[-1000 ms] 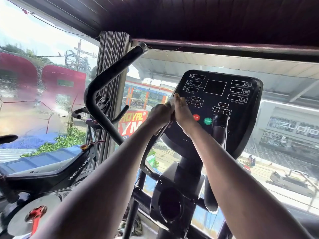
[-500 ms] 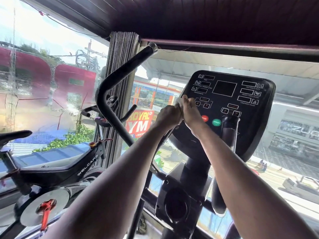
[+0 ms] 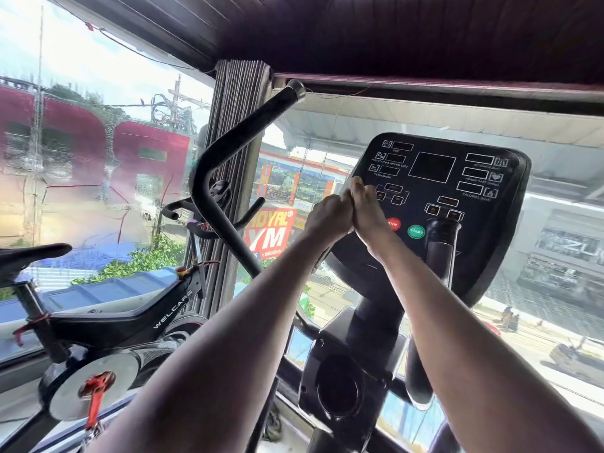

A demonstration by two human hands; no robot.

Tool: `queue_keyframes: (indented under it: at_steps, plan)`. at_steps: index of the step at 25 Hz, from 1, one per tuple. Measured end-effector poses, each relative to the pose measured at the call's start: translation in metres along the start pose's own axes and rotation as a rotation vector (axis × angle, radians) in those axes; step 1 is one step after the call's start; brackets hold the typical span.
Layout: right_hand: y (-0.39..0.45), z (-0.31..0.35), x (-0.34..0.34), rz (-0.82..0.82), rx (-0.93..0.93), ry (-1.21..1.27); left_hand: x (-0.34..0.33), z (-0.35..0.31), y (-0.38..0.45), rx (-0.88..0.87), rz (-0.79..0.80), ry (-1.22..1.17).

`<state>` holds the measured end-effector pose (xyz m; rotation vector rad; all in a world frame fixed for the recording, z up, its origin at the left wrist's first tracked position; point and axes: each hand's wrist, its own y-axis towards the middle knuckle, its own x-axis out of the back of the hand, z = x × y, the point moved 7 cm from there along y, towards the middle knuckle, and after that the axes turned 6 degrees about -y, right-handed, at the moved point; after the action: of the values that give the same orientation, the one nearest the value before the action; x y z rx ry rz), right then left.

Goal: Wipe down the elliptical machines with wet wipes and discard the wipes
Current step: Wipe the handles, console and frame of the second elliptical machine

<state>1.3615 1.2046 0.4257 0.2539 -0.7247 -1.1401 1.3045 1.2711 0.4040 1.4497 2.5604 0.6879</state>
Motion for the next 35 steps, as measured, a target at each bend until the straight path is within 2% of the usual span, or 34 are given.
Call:
queue_keyframes:
  at_steps: [1, 3, 7, 9, 12, 13, 15, 17, 19, 21, 23, 24, 27, 29, 30, 32, 35]
  plan:
    - [-0.002, 0.002, 0.001, -0.002, 0.022, -0.044, 0.004, 0.009, 0.000, 0.009, -0.006, 0.043]
    - [-0.002, 0.002, 0.003, -0.011, 0.056, -0.126, 0.015, 0.031, -0.003, 0.111, -0.023, -0.017]
    - [-0.006, 0.003, 0.000, 0.001, 0.076, -0.183, 0.034, 0.079, -0.017, 0.308, 0.042, -0.047]
    - [-0.007, 0.004, 0.001, -0.011, 0.085, -0.175, 0.038, 0.073, -0.016, 0.256, -0.002, -0.035]
    - [-0.005, 0.003, 0.004, -0.071, 0.082, -0.221, 0.021, 0.035, -0.010, 0.076, -0.039, -0.116]
    - [-0.007, 0.002, 0.006, -0.108, 0.093, -0.345, 0.016, 0.027, -0.007, 0.041, -0.024, -0.064]
    - [-0.019, 0.001, 0.001, -0.155, 0.138, -0.717, 0.021, 0.038, -0.012, 0.003, -0.094, 0.054]
    - [-0.037, 0.006, -0.016, -0.136, 0.241, -0.965, 0.036, 0.071, -0.034, 0.128, -0.072, -0.045]
    - [-0.050, 0.014, -0.035, -0.129, 0.327, -1.079, 0.043, 0.108, -0.058, 0.277, 0.011, -0.207]
    - [-0.060, 0.014, -0.056, -0.109, 0.394, -1.174, 0.050, 0.112, -0.069, 0.259, 0.032, -0.301]
    - [-0.066, 0.012, -0.073, -0.065, 0.434, -1.176, 0.063, 0.099, -0.067, 0.196, -0.102, -0.365]
    - [-0.065, 0.014, -0.075, -0.064, 0.444, -1.089, 0.066, 0.091, -0.066, 0.168, -0.156, -0.415]
    - [-0.056, 0.024, -0.050, -0.150, 0.423, -0.735, 0.046, 0.087, -0.066, 0.068, -0.137, -0.282]
    - [-0.053, 0.021, -0.041, -0.137, 0.491, -0.839, 0.040, 0.093, -0.071, 0.010, -0.214, -0.131]
    - [-0.055, 0.017, -0.043, -0.092, 0.538, -0.928, 0.042, 0.100, -0.072, 0.001, -0.267, -0.139]
    - [-0.059, 0.007, -0.052, -0.013, 0.573, -1.025, 0.047, 0.120, -0.073, 0.026, -0.327, -0.230]
    - [-0.056, 0.002, -0.058, -0.031, 0.544, -1.077, 0.049, 0.157, -0.080, 0.112, -0.310, -0.366]
